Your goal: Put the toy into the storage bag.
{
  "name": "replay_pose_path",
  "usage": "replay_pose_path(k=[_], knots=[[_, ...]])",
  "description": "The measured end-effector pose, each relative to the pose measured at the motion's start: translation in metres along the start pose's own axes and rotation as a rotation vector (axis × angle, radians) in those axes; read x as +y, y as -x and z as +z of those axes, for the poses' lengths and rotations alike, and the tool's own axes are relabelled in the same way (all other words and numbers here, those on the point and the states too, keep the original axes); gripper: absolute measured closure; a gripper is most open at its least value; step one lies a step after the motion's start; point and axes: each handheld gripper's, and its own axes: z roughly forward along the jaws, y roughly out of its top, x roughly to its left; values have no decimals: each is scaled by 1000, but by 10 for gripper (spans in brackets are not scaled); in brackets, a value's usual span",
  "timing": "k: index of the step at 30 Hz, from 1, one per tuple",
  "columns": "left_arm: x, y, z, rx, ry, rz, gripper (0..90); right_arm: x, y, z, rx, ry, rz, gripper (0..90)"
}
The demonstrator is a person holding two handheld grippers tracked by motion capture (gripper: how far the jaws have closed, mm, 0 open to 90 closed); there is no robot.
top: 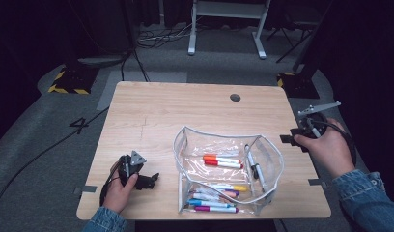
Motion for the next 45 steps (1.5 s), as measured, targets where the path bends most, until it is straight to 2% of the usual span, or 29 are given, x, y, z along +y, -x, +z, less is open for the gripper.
replay_pose_path(k=[5,14,19,22,25,31,32,36,37,41,44,45], knots=[[0,0,0,0,0,0,0,-25,3,26,40,-41,45,460],[0,0,0,0,0,0,0,-64,-5,64,124,-110,69,463],[0,0,0,0,0,0,0,-81,-13,80,203,-105,44,436],[0,0,0,-1,0,0,0,-90,-19,89,217,-125,31,427],[0,0,0,0,0,0,0,-97,-22,99,221,-131,8,417],[0,0,0,0,1,0,0,-109,-28,114,211,-132,5,425],[0,0,0,0,0,0,0,-109,-29,114,199,-119,3,455],[0,0,0,0,0,0,0,-108,-25,112,127,-152,-14,686],[0,0,0,0,0,0,0,-108,-24,111,114,-157,-2,735],[0,0,0,0,0,0,0,-109,-14,111,80,-152,24,769],[0,0,0,0,0,0,0,-109,-10,110,100,-153,68,770],[0,0,0,0,0,0,0,-109,-8,108,100,-153,69,770]])
